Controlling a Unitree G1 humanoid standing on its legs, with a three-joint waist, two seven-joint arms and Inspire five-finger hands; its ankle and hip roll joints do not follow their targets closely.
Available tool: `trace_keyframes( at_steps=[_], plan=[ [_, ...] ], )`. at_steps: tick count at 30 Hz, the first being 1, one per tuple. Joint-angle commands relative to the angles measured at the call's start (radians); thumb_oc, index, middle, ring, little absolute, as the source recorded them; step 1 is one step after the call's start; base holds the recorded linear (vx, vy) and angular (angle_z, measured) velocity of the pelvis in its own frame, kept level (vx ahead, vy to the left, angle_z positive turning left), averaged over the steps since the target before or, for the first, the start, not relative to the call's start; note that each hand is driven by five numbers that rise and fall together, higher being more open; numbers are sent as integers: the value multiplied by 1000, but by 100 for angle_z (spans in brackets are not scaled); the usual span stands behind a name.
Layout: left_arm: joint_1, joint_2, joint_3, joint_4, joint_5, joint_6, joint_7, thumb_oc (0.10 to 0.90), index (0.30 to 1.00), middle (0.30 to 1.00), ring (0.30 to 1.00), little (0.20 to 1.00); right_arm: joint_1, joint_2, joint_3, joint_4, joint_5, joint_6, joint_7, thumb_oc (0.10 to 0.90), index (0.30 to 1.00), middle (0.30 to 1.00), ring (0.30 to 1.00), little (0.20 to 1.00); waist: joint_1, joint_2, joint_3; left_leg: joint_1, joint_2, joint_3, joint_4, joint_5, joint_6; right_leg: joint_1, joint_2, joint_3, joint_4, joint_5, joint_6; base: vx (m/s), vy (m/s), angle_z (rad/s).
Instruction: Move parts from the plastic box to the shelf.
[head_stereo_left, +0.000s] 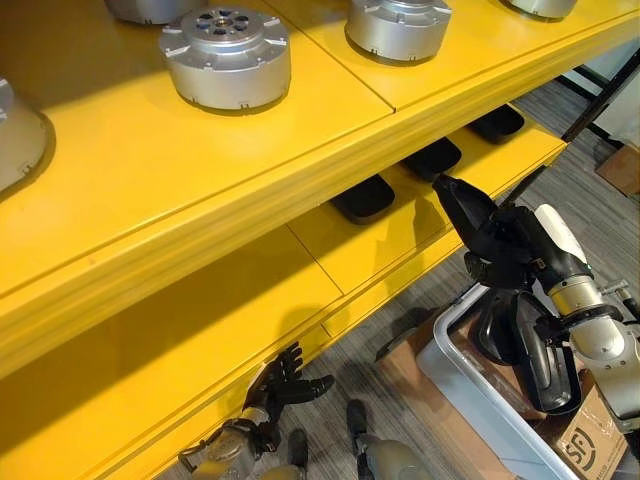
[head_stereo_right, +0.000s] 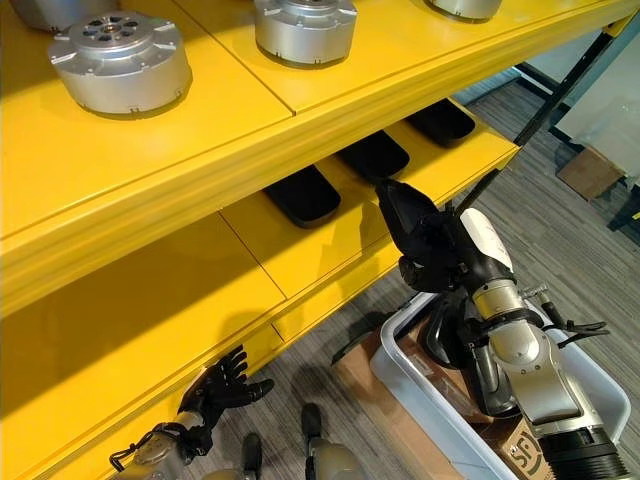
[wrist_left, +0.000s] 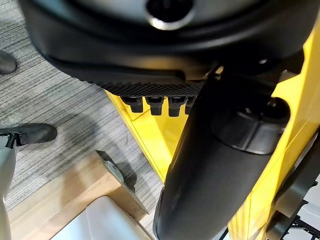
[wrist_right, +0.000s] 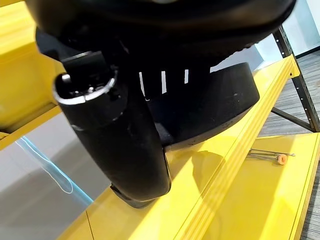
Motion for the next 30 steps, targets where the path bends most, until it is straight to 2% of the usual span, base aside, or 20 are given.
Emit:
trace_keyframes(
  at_steps=[1, 7, 14, 18, 20, 21, 22, 23, 24, 26, 27, 28, 29, 30],
  plan=[
    [-104, 56, 101, -100, -2, -121, 13, 900, 1000, 1000, 1000, 1000, -117, -59, -93, -46, 41, -87, -54, 400, 300, 300, 300, 300, 19, -33, -164, -14, 41, 68, 93, -108, -15, 3, -92, 12, 83, -82, 115, -2, -70, 3],
    [-97, 52, 99, -99, -7, -117, 14, 900, 1000, 1000, 1000, 1000, -141, -63, -69, -48, 48, -88, -48, 400, 300, 300, 300, 300, 29, -27, -178, -5, 64, 59, 91, -96, -35, 31, -75, -2, 81, -113, 97, -13, -79, 3],
    [-95, 45, 101, -102, -19, -122, 23, 900, 1000, 1000, 1000, 1000, -223, -71, -4, -45, 68, -97, -48, 400, 300, 300, 300, 300, 52, -22, -177, -22, 105, 25, 122, -80, -69, 60, -42, -25, 82, -157, 59, -25, -139, 8],
    [-89, 36, 108, -111, -32, -125, 34, 900, 1000, 1000, 1000, 1000, -315, -76, 66, -38, 78, -101, -52, 400, 300, 300, 300, 300, 71, -12, -160, -58, 118, -13, 172, -65, -94, 81, -25, -53, 76, -176, 32, -47, -163, 22],
    [-95, 34, 105, -112, -36, -131, 39, 900, 1000, 1000, 1000, 1000, -355, -83, 85, -31, 84, -102, -62, 400, 300, 300, 300, 300, 86, -14, -133, -111, 103, -34, 240, -57, -109, 79, -32, -81, 82, -184, 19, -125, -140, 45],
    [-100, 35, 103, -113, -36, -131, 41, 900, 1000, 1000, 1000, 1000, -375, -93, 94, -25, 84, -100, -67, 400, 300, 300, 300, 300, 85, -15, -124, -130, 104, -24, 275, -64, -110, 75, -38, -98, 92, -187, 13, -180, -123, 74],
    [-106, 36, 100, -114, -39, -133, 41, 900, 1000, 1000, 1000, 1000, -393, -95, 99, -19, 83, -98, -84, 400, 300, 300, 300, 300, 81, -16, -110, -146, 136, 19, 318, -55, -110, 65, -50, -132, 109, -191, 3, -122, -90, 104],
    [-106, 36, 101, -114, -39, -133, 41, 900, 1000, 1000, 1000, 1000, -394, -95, 100, -19, 83, -98, -84, 400, 300, 300, 300, 300, 79, -15, -110, -148, 138, 18, 322, -57, -111, 64, -48, -133, 111, -193, 3, -107, -54, 127],
    [-108, 36, 100, -117, -41, -132, 42, 900, 1000, 1000, 1000, 1000, -401, -88, 101, -16, 78, -95, -94, 400, 300, 300, 300, 300, 77, -16, -108, -144, 169, 42, 327, -42, -111, 60, -56, -146, 117, -195, 0, -34, -1, 103],
    [-104, 35, 99, -123, -41, -131, 43, 900, 1000, 1000, 1000, 1000, -415, -76, 112, -14, 58, -90, -105, 400, 300, 300, 300, 300, 77, -6, -114, -120, 225, 39, 285, 2, -127, 57, -58, -162, 121, -201, 2, 0, 58, 60],
    [-103, 27, 95, -122, -37, -129, 47, 900, 1000, 1000, 1000, 1000, -415, -78, 118, -17, 36, -86, -115, 400, 300, 300, 300, 300, 71, 23, -127, -100, 306, 42, 201, 92, -152, 53, -74, -195, 131, -215, 14, 30, 94, 61],
    [-103, 26, 95, -122, -37, -129, 47, 900, 1000, 1000, 1000, 1000, -416, -79, 119, -17, 36, -86, -115, 400, 300, 300, 300, 300, 69, 24, -128, -97, 307, 40, 193, 97, -154, 53, -73, -197, 132, -215, 13, 22, 158, 70],
    [-106, 22, 92, -122, -37, -129, 48, 900, 1000, 1000, 1000, 1000, -417, -87, 121, -20, 12, -87, -123, 400, 300, 300, 300, 300, 64, 41, -131, -94, 336, 57, 142, 127, -165, 47, -87, -219, 143, -222, 22, 11, 121, 60],
    [-105, 19, 90, -125, -39, -130, 46, 900, 1000, 1000, 1000, 1000, -416, -91, 121, -20, 2, -84, -122, 400, 300, 300, 300, 300, 62, 53, -131, -91, 345, 66, 116, 135, -173, 43, -95, -228, 151, -224, 27, 34, 171, 45]
  ],
)
